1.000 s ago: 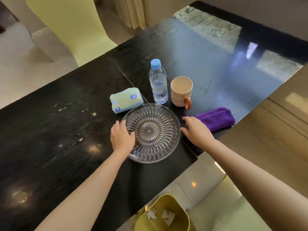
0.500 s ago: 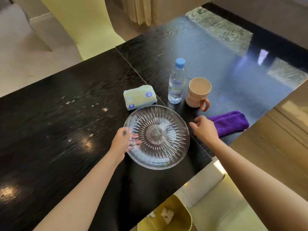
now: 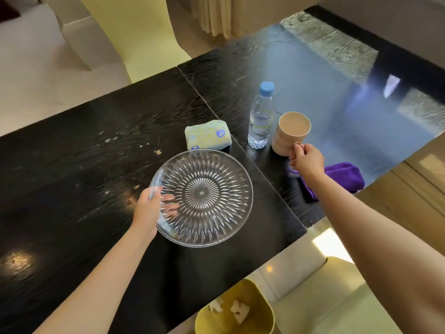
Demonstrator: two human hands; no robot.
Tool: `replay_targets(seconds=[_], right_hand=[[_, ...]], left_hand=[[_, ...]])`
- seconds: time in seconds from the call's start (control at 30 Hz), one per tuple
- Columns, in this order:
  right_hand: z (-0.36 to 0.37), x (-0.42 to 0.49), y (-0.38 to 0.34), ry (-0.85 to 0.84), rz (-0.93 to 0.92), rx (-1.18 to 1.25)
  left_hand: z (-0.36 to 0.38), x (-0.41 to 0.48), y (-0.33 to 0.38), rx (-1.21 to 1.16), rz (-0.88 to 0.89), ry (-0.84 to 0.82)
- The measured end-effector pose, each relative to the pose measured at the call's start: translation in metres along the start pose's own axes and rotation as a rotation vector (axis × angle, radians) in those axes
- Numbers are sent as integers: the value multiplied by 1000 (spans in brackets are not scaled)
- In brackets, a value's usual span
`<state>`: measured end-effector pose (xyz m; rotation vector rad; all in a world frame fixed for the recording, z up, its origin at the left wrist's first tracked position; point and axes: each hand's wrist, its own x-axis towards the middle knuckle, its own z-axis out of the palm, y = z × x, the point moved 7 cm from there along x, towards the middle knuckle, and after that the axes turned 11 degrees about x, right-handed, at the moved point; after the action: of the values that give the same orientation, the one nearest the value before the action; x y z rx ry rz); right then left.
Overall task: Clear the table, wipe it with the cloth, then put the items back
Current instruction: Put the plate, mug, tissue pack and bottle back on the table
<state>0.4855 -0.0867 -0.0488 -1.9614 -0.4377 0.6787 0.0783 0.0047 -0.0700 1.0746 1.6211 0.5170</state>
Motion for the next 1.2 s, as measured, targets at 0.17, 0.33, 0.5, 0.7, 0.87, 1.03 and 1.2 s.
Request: replay_targets(seconds=[0.17, 0.33, 0.5, 0.7, 0.87, 1.03, 1.2], right_hand=[[-8, -21, -8, -75, -127, -18], [-9, -55, -22, -211, -256, -72], [10, -86, -39, -407, -341, -126], [69, -129, -61, -575, -374, -130], [139, -172, -61, -640, -362, -114], [218, -220, -67, -749, -372, -152], [297, -263, -74, -811, -380, -166]], left_hand=[[-27, -19, -19, -51, -27, 99], [-59, -51, -45, -130, -84, 216], [-102, -80, -68, -223, -144, 313], [-169, -103, -92, -342, -152, 431], [-235, -107, -133, -437, -196, 538], [-299, -102, -172, -548, -247, 639], [-354, -81, -204, -589, -290, 720]])
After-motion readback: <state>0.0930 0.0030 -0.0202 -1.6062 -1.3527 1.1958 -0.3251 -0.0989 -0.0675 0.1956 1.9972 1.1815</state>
